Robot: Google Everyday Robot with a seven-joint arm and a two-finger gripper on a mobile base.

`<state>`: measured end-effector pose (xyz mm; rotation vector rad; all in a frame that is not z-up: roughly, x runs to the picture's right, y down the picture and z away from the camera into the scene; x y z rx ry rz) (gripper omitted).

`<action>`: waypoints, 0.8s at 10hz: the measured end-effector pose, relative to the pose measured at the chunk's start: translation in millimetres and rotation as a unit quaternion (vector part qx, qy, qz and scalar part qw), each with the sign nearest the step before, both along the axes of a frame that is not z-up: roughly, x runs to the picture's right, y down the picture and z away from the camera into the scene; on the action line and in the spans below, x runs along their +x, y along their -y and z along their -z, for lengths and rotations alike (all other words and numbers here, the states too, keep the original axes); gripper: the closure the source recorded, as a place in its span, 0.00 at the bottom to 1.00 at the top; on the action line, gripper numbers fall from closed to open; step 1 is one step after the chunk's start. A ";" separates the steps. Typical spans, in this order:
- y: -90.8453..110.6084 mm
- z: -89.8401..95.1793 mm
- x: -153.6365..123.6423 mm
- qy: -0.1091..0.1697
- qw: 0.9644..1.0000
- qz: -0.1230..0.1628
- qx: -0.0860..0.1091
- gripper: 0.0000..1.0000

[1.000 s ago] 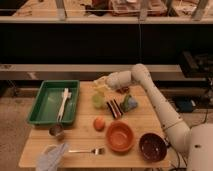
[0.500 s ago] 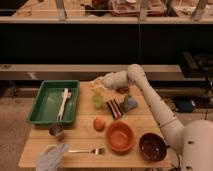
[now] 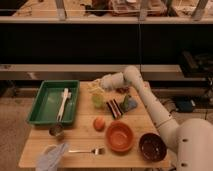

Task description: Place banana in plastic cup

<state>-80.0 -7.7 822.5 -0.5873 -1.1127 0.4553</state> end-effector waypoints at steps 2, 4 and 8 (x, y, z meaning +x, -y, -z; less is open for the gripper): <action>-5.7 -5.5 -0.8 0.005 1.000 0.004 0.000 0.99; -11.0 -10.0 -0.7 0.009 1.000 0.007 0.000 0.86; -6.7 -14.6 0.1 0.004 1.000 0.020 0.015 0.41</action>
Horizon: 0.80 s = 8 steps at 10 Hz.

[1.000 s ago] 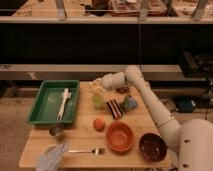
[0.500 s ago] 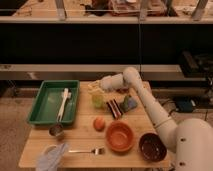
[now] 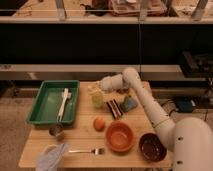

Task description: Place banana in plastic cup

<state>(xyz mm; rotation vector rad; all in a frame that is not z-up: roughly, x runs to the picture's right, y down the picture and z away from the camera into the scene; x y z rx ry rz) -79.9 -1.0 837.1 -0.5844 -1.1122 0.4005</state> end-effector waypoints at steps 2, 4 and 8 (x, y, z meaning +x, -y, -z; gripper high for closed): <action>5.6 -2.9 4.0 -0.009 1.000 -0.003 0.006 0.26; 9.8 -8.5 14.5 -0.016 1.000 -0.015 0.002 0.20; 9.2 -10.1 17.2 -0.015 1.000 -0.016 -0.002 0.20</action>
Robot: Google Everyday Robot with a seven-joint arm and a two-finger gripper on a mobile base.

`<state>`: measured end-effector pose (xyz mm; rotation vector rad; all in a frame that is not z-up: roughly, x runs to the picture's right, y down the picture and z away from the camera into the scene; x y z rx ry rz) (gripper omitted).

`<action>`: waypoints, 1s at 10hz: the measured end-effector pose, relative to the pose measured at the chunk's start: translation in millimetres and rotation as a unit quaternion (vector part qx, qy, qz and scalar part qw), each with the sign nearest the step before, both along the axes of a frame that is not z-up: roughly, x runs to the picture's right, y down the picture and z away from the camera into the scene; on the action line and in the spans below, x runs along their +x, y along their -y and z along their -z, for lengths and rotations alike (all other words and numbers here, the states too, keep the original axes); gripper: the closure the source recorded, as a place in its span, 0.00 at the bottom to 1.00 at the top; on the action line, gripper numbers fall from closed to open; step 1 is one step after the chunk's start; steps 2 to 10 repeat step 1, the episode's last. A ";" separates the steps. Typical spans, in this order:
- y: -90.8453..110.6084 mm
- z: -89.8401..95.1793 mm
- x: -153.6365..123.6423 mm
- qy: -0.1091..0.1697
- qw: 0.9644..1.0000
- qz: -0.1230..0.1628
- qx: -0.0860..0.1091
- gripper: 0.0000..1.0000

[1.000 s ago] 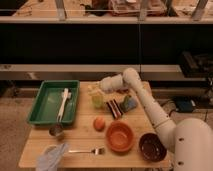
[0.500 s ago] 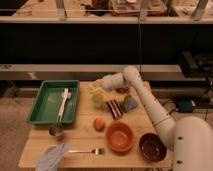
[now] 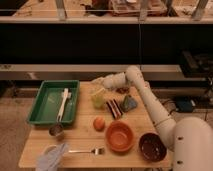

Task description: Place banana in plastic cup

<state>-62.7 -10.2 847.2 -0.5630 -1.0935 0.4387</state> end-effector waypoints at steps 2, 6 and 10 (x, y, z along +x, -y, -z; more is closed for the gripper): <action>0.4 0.2 0.9 0.000 1.000 -0.001 0.000 0.20; 0.4 0.2 0.9 0.000 1.000 -0.001 0.000 0.20; 0.4 0.2 0.9 0.000 1.000 -0.001 0.000 0.20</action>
